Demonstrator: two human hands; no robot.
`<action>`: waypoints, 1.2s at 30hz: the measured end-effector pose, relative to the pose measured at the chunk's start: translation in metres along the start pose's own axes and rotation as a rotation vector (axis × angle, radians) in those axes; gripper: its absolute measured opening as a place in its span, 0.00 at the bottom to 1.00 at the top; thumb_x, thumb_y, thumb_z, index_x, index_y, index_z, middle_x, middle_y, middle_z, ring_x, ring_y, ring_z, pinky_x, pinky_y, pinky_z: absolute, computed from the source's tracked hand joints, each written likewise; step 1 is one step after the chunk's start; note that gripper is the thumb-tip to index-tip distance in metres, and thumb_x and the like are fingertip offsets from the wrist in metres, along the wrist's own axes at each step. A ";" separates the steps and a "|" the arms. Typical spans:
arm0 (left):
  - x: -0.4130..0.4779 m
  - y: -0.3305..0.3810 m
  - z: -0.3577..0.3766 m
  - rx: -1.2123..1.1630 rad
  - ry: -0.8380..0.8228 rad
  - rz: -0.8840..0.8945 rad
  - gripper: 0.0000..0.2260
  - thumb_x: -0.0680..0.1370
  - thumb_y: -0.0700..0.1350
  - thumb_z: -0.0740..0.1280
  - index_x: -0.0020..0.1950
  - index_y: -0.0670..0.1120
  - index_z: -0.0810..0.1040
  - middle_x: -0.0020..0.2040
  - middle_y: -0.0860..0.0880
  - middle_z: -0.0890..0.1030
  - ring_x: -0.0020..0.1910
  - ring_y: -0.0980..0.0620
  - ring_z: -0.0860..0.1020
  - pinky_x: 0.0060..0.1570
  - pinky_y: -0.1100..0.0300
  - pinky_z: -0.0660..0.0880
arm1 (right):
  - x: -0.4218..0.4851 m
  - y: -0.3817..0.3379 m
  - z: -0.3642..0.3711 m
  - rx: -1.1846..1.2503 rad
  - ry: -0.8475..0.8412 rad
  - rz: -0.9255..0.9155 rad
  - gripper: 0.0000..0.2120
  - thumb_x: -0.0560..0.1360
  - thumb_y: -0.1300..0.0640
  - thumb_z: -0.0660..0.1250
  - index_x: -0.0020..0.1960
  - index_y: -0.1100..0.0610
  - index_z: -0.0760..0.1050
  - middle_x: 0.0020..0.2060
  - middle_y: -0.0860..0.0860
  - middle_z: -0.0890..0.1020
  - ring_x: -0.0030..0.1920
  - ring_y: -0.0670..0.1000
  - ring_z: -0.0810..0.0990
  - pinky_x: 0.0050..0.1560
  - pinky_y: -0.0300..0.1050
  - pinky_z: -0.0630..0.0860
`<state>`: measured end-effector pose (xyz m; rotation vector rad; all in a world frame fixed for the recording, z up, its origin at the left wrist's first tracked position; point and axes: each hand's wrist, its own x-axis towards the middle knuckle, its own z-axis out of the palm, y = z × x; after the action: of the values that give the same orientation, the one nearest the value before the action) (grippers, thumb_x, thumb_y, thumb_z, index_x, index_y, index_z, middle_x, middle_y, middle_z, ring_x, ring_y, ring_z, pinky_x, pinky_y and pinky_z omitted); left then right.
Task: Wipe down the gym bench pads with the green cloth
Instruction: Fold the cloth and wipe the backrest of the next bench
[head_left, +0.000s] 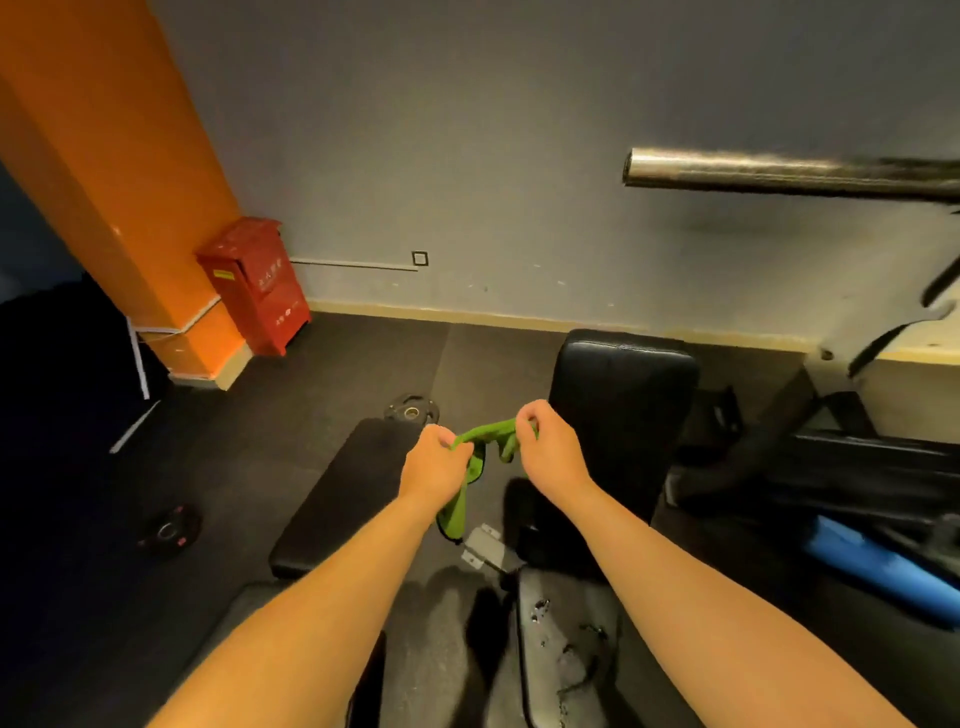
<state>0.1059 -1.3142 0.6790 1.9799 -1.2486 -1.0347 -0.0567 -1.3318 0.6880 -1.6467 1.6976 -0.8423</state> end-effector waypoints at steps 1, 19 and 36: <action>0.013 0.000 -0.012 -0.040 -0.030 0.016 0.07 0.79 0.50 0.67 0.54 0.52 0.71 0.46 0.47 0.80 0.46 0.44 0.79 0.46 0.51 0.75 | 0.004 -0.010 0.007 0.034 0.020 0.055 0.07 0.82 0.54 0.58 0.49 0.52 0.74 0.39 0.50 0.79 0.39 0.50 0.78 0.41 0.49 0.76; 0.080 0.111 0.025 -0.304 -0.509 0.396 0.08 0.80 0.38 0.62 0.58 0.47 0.75 0.53 0.48 0.79 0.51 0.54 0.79 0.49 0.60 0.76 | 0.058 -0.005 -0.016 0.122 0.248 0.001 0.12 0.76 0.64 0.65 0.51 0.47 0.73 0.52 0.47 0.75 0.50 0.43 0.76 0.49 0.37 0.73; 0.214 0.159 0.133 0.447 -0.662 0.633 0.30 0.81 0.52 0.64 0.81 0.50 0.56 0.77 0.48 0.62 0.76 0.45 0.60 0.74 0.47 0.62 | 0.185 0.079 -0.073 -0.502 0.467 0.176 0.18 0.80 0.60 0.62 0.67 0.46 0.77 0.63 0.50 0.73 0.64 0.54 0.67 0.61 0.52 0.62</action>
<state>-0.0243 -1.5820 0.6678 1.3424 -2.4386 -1.1673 -0.1679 -1.5134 0.6693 -1.6555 2.5028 -0.7976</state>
